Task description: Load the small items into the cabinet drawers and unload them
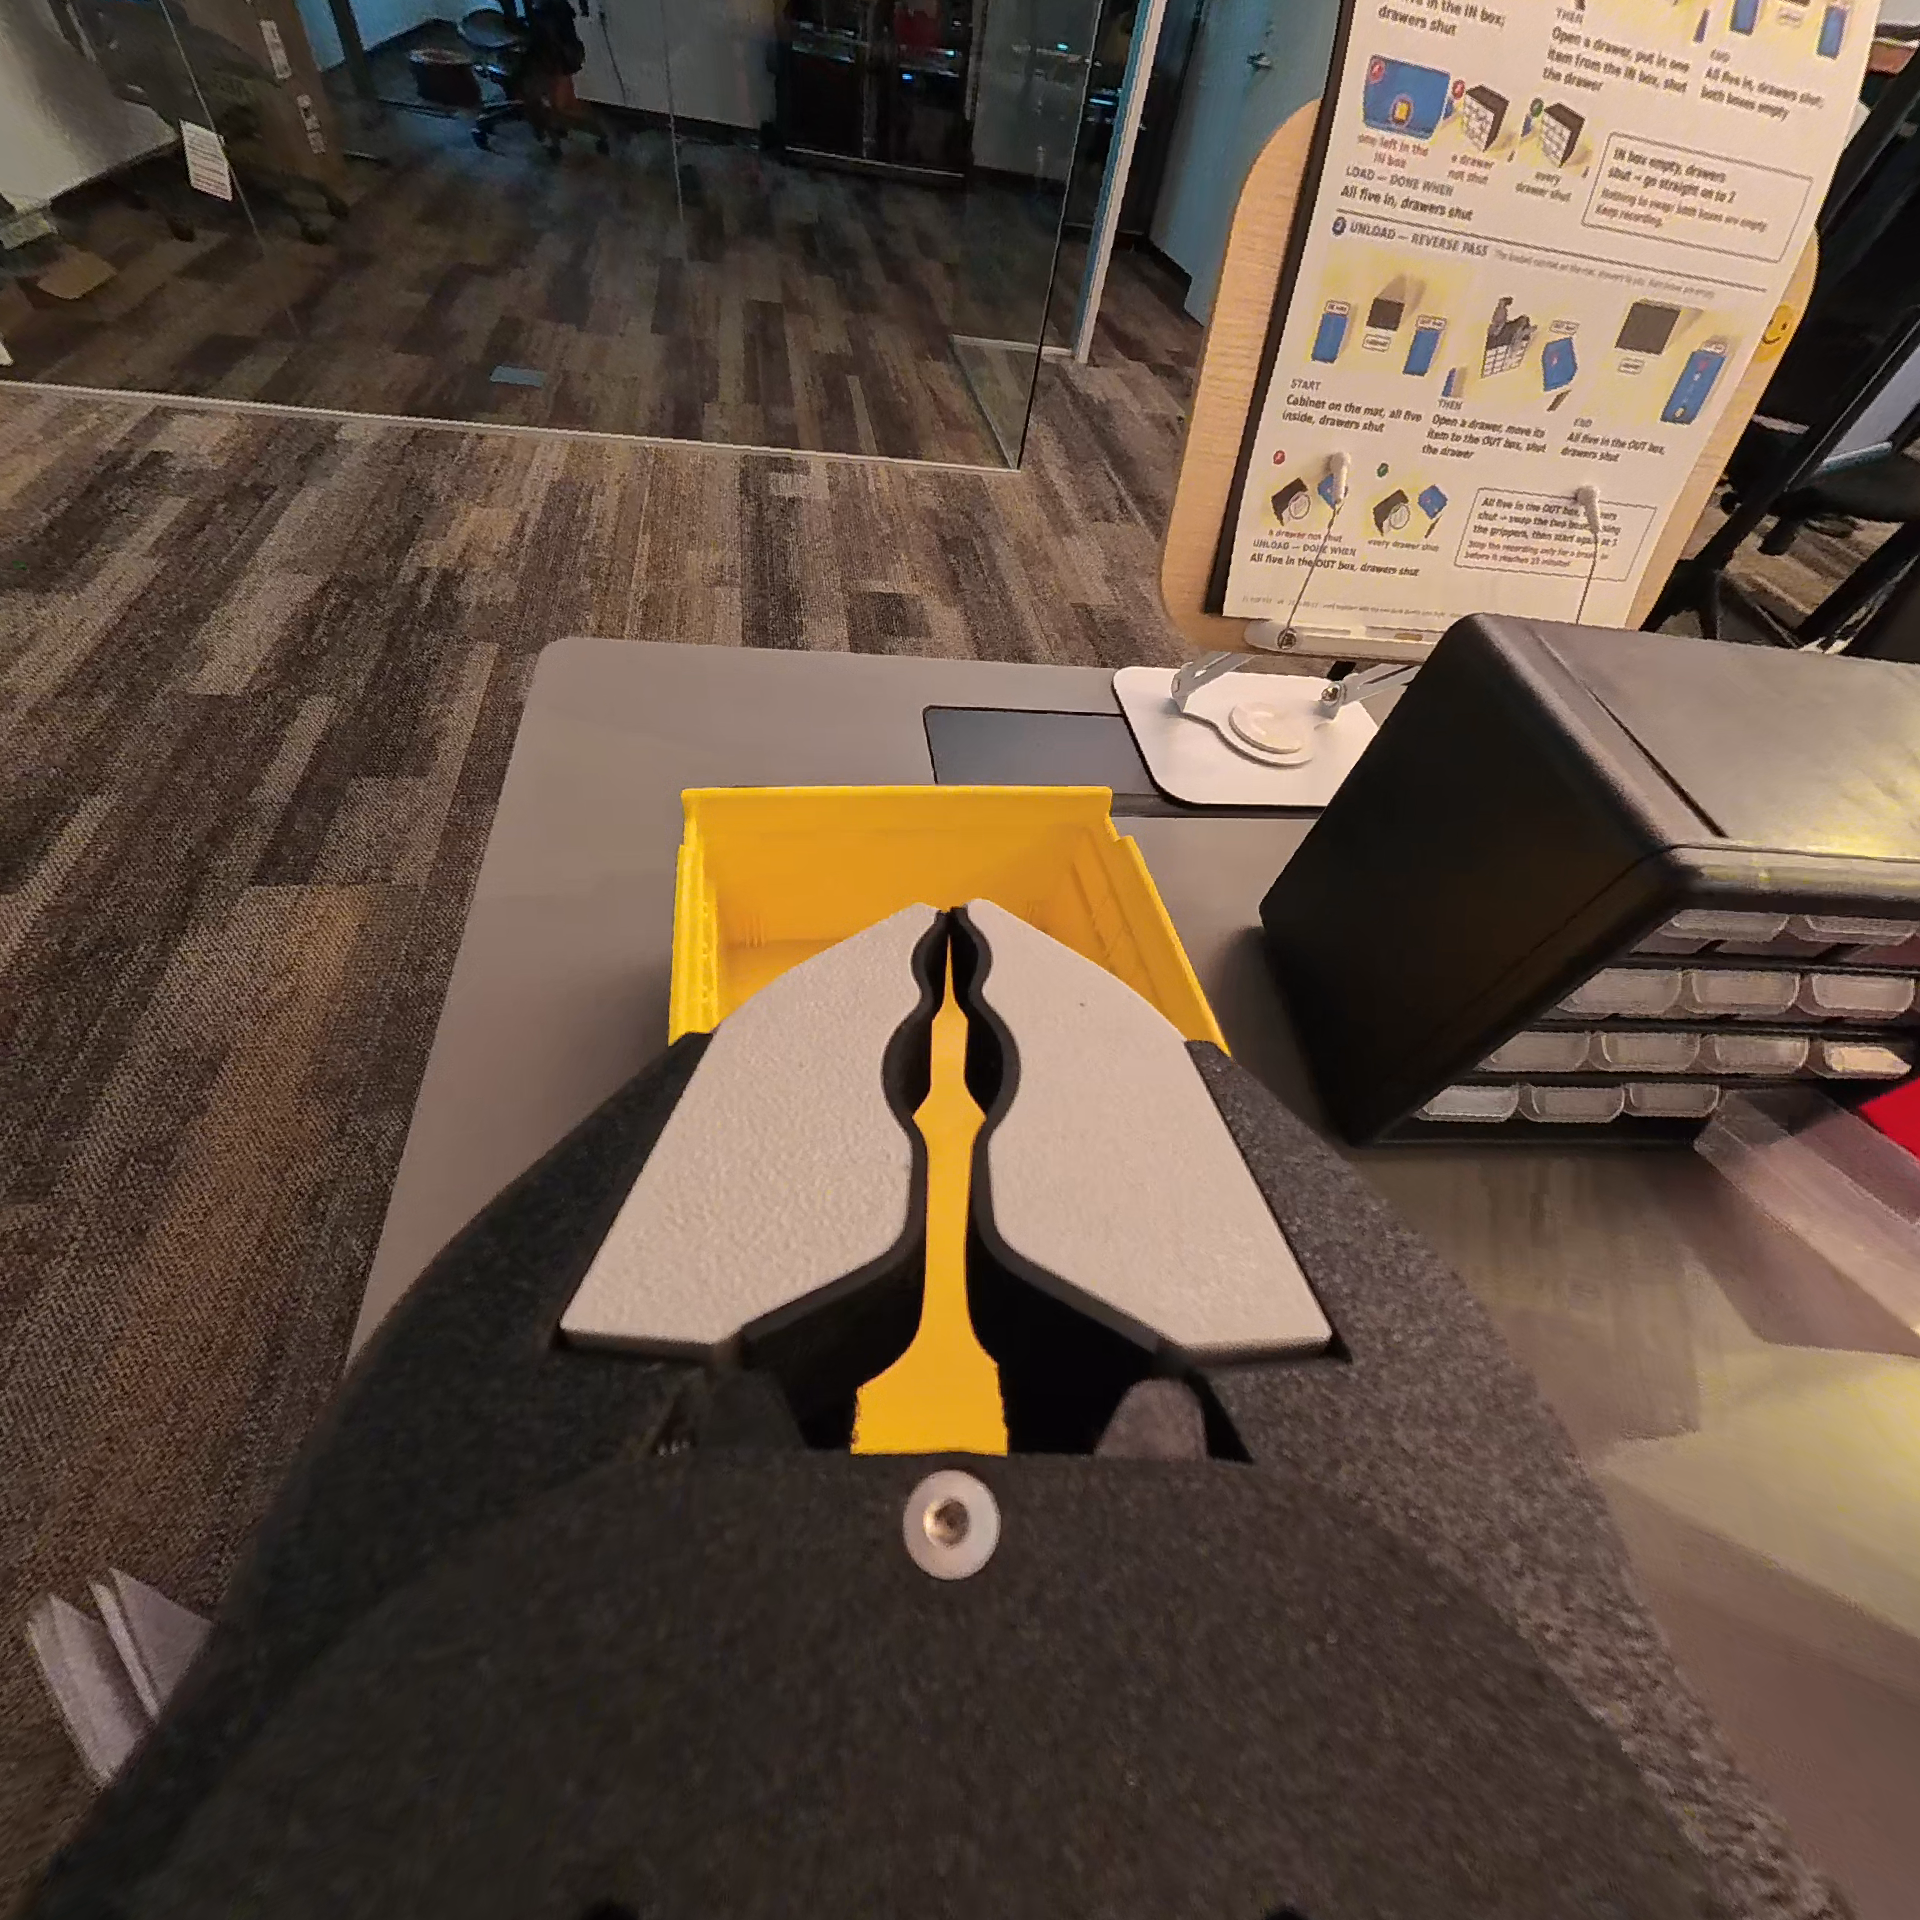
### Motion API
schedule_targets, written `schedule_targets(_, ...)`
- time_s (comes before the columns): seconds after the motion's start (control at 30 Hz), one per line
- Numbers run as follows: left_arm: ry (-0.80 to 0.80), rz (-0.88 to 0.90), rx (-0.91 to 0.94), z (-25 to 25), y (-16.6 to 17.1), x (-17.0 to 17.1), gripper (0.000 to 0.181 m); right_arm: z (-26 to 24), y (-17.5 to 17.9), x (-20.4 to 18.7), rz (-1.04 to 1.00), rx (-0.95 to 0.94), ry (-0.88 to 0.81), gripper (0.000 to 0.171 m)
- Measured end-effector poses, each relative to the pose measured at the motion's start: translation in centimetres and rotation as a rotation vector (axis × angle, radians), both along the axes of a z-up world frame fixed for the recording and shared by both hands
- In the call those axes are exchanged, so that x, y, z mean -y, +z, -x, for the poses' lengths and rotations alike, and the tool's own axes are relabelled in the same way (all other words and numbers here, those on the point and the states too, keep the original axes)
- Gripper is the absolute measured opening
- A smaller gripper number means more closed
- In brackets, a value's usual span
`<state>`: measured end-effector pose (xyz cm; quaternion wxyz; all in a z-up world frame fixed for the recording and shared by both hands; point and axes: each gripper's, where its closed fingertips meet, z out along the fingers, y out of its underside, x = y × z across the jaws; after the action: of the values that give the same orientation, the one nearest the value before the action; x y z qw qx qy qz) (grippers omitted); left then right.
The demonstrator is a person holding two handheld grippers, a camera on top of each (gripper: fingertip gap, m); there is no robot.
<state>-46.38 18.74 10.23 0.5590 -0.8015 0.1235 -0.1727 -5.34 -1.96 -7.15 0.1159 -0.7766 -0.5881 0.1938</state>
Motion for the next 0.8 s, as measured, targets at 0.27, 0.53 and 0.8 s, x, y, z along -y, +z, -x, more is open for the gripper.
schedule_targets(0.27,0.008,-0.011,0.005,0.4,0.2,0.3,0.0,1.1,1.9,-0.1,0.018,-0.021,-0.016,0.002)
schedule_targets(0.53,0.01,-0.007,0.009,0.5,0.1,0.1,0.0,4.0,-1.6,2.4,-0.11,0.009,-0.288,0.002)
schedule_targets(0.8,-0.007,-0.012,-0.004,-0.2,0.2,0.3,0.0,8.0,-4.1,2.1,-0.119,-0.037,-0.36,0.003)
